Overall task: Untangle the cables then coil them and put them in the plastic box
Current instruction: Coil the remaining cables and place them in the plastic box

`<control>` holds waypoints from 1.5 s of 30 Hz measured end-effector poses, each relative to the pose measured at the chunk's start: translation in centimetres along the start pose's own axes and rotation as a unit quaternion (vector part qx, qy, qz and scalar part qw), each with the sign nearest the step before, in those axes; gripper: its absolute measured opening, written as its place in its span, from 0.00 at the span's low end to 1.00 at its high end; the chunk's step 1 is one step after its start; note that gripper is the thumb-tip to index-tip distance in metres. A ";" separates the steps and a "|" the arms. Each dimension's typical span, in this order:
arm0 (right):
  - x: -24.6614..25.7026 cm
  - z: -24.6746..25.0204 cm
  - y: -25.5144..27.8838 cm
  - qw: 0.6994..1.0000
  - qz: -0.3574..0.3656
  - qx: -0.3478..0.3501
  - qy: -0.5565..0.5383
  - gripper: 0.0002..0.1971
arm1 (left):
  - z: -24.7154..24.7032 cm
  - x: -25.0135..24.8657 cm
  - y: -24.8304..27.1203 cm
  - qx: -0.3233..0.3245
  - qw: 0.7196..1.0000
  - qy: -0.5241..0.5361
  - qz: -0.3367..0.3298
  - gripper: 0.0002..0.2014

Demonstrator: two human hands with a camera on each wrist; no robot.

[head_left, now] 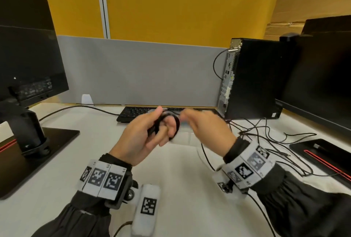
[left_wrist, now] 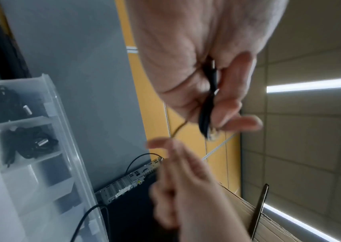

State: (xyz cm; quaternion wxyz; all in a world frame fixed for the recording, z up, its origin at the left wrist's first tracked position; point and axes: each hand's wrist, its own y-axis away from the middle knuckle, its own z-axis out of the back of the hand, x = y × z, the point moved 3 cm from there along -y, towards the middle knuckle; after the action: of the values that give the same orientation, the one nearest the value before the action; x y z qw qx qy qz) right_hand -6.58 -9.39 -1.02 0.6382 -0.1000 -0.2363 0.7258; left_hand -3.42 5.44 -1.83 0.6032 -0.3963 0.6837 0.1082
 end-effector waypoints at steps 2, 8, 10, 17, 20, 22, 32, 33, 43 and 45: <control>0.6 -2.3 1.7 0.995 0.032 0.095 0.018 0.14 | 1.2 -0.1 -0.3 -0.068 0.990 0.097 -0.070 0.18; 3.7 -0.6 3.9 0.989 0.123 0.076 -0.034 0.17 | 3.6 0.3 -0.8 -0.205 0.967 -0.117 -0.100 0.13; 3.6 1.4 3.0 0.989 0.134 -0.063 -0.004 0.19 | 2.7 0.5 -0.6 -0.157 0.948 -0.266 -0.082 0.11; 0.0 0.1 0.1 0.998 0.016 0.001 -0.057 0.13 | 0.3 0.2 0.0 -0.037 0.999 -0.012 0.022 0.23; 1.2 -1.7 1.2 0.966 0.030 0.209 -0.151 0.15 | 0.4 0.5 -0.2 -0.045 0.998 0.013 -0.032 0.11; 2.1 -1.9 2.2 0.938 0.026 0.302 -0.167 0.16 | 0.8 0.9 -0.5 -0.069 0.995 0.041 -0.052 0.12; 1.2 2.8 1.0 0.995 0.068 -0.053 -0.056 0.11 | 0.3 1.7 -0.3 0.024 0.978 -0.201 0.052 0.24; 0.7 2.7 0.8 0.994 0.052 -0.075 -0.055 0.13 | 0.2 1.4 -0.2 0.044 0.983 -0.174 0.046 0.23; 3.6 -1.9 3.8 0.956 0.108 0.271 -0.035 0.14 | 1.9 0.3 -0.9 -0.137 0.987 0.041 -0.080 0.19; 4.5 0.2 3.3 0.980 0.133 0.151 -0.010 0.17 | 1.6 0.9 -0.9 -0.121 0.989 -0.081 -0.039 0.25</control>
State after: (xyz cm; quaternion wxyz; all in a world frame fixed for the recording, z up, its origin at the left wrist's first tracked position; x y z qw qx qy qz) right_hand -10.29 -5.26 -1.67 0.5417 -0.0259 -0.1151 0.8322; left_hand -1.55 5.43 -2.77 0.6077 -0.4826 0.5987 0.1985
